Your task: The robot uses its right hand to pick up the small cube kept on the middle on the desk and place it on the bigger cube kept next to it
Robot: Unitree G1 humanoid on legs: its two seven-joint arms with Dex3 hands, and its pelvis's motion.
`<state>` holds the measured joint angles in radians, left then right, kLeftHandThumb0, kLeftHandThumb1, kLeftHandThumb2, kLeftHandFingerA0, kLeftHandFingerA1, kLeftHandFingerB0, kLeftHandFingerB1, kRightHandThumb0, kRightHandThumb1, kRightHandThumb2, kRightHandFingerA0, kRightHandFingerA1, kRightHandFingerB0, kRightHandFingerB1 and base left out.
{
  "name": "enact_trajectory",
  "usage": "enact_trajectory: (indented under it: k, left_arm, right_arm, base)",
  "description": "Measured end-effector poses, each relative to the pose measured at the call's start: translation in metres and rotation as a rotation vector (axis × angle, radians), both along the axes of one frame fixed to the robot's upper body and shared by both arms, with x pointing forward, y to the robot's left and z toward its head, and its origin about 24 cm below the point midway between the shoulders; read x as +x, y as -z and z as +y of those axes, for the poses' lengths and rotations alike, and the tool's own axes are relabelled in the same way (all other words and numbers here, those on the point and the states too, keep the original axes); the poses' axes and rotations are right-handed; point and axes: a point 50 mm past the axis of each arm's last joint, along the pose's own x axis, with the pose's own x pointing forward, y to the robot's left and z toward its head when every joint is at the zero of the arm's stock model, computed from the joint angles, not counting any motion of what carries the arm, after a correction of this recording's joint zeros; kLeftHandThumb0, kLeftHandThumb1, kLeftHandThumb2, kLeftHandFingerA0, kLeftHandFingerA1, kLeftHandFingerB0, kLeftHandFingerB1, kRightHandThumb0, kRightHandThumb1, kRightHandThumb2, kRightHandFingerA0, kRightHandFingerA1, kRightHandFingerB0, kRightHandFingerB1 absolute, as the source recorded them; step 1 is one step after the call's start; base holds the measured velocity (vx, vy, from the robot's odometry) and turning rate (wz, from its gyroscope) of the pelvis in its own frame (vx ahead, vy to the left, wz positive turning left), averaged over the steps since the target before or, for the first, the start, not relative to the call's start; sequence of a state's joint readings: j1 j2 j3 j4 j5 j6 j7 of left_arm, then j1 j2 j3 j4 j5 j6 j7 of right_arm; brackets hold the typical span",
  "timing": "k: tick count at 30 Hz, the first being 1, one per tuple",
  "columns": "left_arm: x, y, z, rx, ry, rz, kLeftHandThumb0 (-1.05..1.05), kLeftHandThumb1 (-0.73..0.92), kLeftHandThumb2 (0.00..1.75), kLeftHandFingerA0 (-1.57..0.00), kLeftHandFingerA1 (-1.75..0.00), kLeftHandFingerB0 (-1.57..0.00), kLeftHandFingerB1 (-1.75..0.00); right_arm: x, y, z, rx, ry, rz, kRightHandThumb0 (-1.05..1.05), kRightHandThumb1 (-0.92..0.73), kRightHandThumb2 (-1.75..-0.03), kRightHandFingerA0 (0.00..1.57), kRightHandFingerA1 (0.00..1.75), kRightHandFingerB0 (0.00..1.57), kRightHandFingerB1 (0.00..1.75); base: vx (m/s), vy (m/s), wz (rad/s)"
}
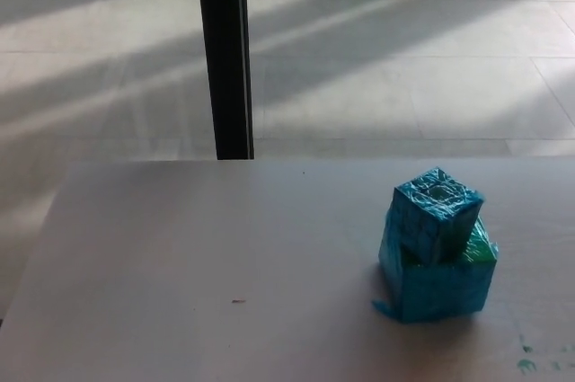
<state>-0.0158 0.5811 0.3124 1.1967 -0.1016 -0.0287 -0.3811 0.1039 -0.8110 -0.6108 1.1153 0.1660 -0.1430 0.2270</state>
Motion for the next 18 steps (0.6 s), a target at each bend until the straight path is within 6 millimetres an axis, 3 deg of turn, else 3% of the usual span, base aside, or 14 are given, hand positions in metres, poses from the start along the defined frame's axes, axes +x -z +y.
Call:
enact_trajectory:
  k: [5, 6, 8, 11, 12, 13, 14, 15, 17, 18]
  left_arm:
    - [-0.001, 0.0, 0.0, 0.0, 0.0, 0.003, -0.69, 0.67, 0.6, -0.4, -0.56, -0.61, -0.52]
    - [-0.001, 0.0, 0.0, 0.0, -0.001, 0.003, -0.75, 0.54, 0.95, -0.35, -0.6, -0.53, -0.59]
    - [-0.001, 0.0, 0.0, 0.0, -0.001, 0.004, -0.75, 0.54, 0.95, -0.35, -0.6, -0.53, -0.59]
    - [-0.001, 0.0, 0.0, 0.001, 0.0, 0.003, -0.72, 0.52, 0.94, -0.32, -0.59, -0.54, -0.6]
    - [-0.001, 0.0, 0.0, 0.001, -0.001, 0.002, -0.7, 0.67, 0.61, -0.37, -0.55, -0.57, -0.47]
    - [-0.001, 0.0, 0.0, 0.001, -0.001, 0.002, -0.69, 0.66, 0.6, -0.38, -0.55, -0.58, -0.48]
    - [-0.001, 0.0, 0.0, 0.001, -0.001, 0.002, -0.73, 0.53, 0.94, -0.34, -0.59, -0.54, -0.59]
    - [-0.001, 0.0, 0.0, 0.001, -0.001, 0.001, -0.69, 0.66, 0.6, -0.36, -0.53, -0.57, -0.44]
    - [-0.002, 0.0, 0.0, 0.001, 0.0, 0.001, -0.7, 0.67, 0.6, -0.36, -0.53, -0.57, -0.44]
    - [-0.002, 0.0, 0.0, 0.001, 0.0, 0.002, -0.7, 0.67, 0.6, -0.38, -0.55, -0.6, -0.52]
  right_arm:
    - [-0.015, 0.022, 0.009, 0.063, 0.036, 0.0, -0.63, -0.56, -0.52, 0.06, 1.03, 0.07, 0.66]
    - [-0.016, 0.025, 0.011, 0.073, 0.039, 0.001, -0.61, -0.57, -0.53, 0.02, 0.98, 0.06, 0.62]
    - [-0.021, 0.036, 0.016, 0.104, 0.051, 0.007, -0.61, -0.57, -0.53, 0.02, 0.98, 0.06, 0.62]
    - [-0.023, 0.043, 0.02, 0.125, 0.063, 0.013, -0.61, -0.55, -0.54, 0.0, 0.98, 0.09, 0.65]
    - [-0.024, 0.045, 0.021, 0.13, 0.067, 0.017, -0.6, -0.54, -0.55, 0.0, 0.97, 0.08, 0.65]
    - [-0.025, 0.047, 0.022, 0.134, 0.071, 0.018, -0.6, -0.55, -0.53, 0.0, 1.01, 0.08, 0.68]
    - [-0.025, 0.049, 0.023, 0.141, 0.074, 0.017, -0.63, -0.57, -0.51, 0.0, 1.06, 0.07, 0.71]
    - [-0.026, 0.051, 0.024, 0.146, 0.076, 0.017, -0.62, -0.57, -0.51, 0.0, 1.02, 0.09, 0.67]
    - [-0.026, 0.055, 0.027, 0.159, 0.078, 0.019, -0.61, -0.54, -0.54, 0.0, 1.06, 0.09, 0.65]
    - [-0.026, 0.058, 0.029, 0.167, 0.079, 0.02, -0.61, -0.54, -0.54, 0.0, 1.06, 0.08, 0.67]
  base:
    - [0.0, 0.0, 0.0]
    - [0.0, 0.0, 0.0]
    - [0.0, 0.0, 0.0]
    - [0.0, 0.0, 0.0]
    - [0.0, 0.0, 0.0]
    - [0.0, 0.0, 0.0]
    - [0.0, 0.0, 0.0]
    - [0.0, 0.0, 0.0]
    - [0.0, 0.0, 0.0]
    - [0.0, 0.0, 0.0]
